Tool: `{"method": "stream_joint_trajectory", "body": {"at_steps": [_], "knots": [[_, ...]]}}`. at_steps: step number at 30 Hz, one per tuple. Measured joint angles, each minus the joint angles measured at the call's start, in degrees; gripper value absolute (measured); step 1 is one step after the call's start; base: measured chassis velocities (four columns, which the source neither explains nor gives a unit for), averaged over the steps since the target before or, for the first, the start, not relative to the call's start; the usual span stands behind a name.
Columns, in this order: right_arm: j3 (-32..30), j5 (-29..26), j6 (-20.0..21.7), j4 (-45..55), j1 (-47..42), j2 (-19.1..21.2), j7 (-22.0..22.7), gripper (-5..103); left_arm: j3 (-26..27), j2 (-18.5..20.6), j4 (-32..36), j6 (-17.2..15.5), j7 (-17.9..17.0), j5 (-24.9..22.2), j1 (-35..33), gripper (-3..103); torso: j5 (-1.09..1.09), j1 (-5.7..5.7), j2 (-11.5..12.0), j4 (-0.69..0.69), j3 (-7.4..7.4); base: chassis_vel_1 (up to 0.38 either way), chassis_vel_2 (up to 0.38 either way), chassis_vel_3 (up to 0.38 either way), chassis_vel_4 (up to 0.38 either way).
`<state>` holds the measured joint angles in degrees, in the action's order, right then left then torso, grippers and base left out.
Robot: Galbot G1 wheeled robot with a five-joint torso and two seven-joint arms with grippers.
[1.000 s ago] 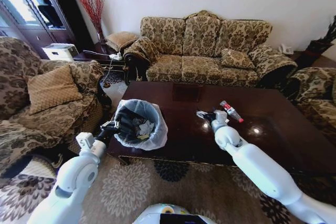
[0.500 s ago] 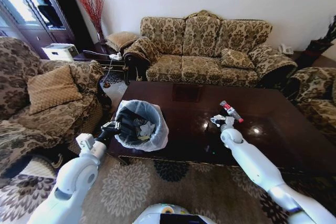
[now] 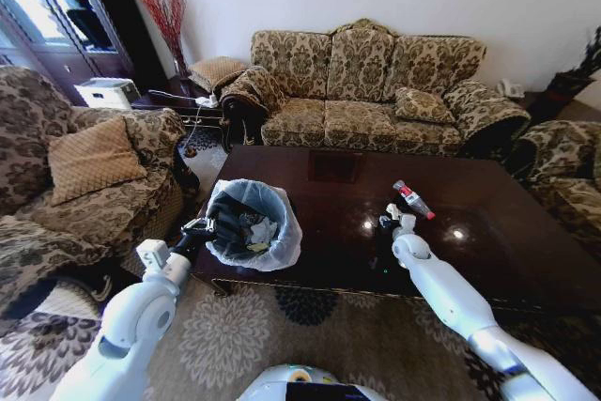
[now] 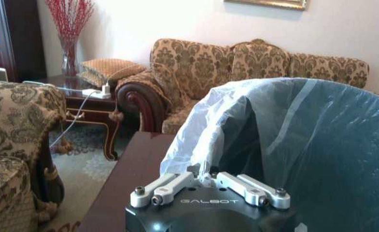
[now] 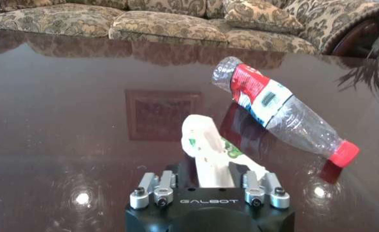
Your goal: Move to the front of the table and place the trash on the table into the trash bin.
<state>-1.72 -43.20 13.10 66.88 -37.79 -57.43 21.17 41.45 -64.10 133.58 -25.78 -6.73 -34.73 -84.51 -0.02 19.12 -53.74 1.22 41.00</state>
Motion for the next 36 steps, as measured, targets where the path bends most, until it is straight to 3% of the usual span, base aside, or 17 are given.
{"method": "stream_joint_trajectory", "body": {"at_steps": [1,11,20,23,25,27,28,29,32,36], "knots": [[0.0,0.1,-0.1,0.1,-0.1,0.0,0.2,44,0.0,0.0,0.0,0.0,0.0,0.0,0.0,1,0.0,0.0,0.0,0.0,0.0,0.0,0.0,0.0,0.0],[-0.6,-0.1,-1.5,1.6,-1.3,0.4,1.0,5,0.0,-0.1,-0.2,0.5,0.9,1.0,-0.1,1,0.01,0.0,0.0,0.02,0.0,0.0,0.0,0.0,0.0],[-2.0,0.9,-1.9,9.3,-2.6,2.7,-0.6,0,0.0,-0.3,0.0,0.5,1.0,1.2,-0.3,1,0.04,0.01,0.0,0.0,0.02,0.0,0.0,0.0,0.0],[-1.5,2.5,-1.5,21.0,-1.0,5.4,-0.5,0,0.0,-0.3,0.1,0.5,1.0,1.2,-0.5,1,0.03,0.0,0.0,0.0,0.01,0.0,0.0,0.0,0.0],[-0.9,2.5,-1.2,23.6,-0.2,5.9,-0.3,0,0.0,-0.4,0.1,0.5,1.0,1.2,-0.5,1,0.02,0.0,0.0,0.0,0.01,0.0,0.0,0.0,0.0],[2.1,-1.4,0.9,32.9,3.2,7.6,0.3,0,0.0,-0.4,0.2,0.6,1.0,1.2,-0.8,1,0.02,0.0,0.0,0.02,0.01,0.0,0.0,0.0,0.0],[4.0,-6.3,2.9,38.4,5.5,8.2,0.1,0,-0.1,-0.4,0.2,0.6,1.0,1.3,-0.9,1,0.02,0.01,0.0,0.02,0.01,0.0,0.0,0.0,0.0],[4.0,-6.3,2.9,38.4,5.5,8.2,0.1,0,-0.1,-0.4,0.2,0.6,1.0,1.3,-0.9,1,0.02,0.01,0.0,0.02,0.01,0.0,0.0,0.0,0.0],[9.6,-19.7,8.1,49.2,13.1,7.9,-2.0,0,-0.3,0.0,0.2,0.5,1.0,1.4,-0.9,1,0.0,0.0,0.0,0.0,0.0,0.0,0.0,0.0,0.0],[16.2,-24.6,9.0,54.0,21.5,5.2,-4.2,0,-0.7,0.0,0.2,0.4,1.0,1.7,-1.0,1,-0.01,-0.01,0.0,0.02,0.0,0.0,0.0,0.0,0.0]]}}
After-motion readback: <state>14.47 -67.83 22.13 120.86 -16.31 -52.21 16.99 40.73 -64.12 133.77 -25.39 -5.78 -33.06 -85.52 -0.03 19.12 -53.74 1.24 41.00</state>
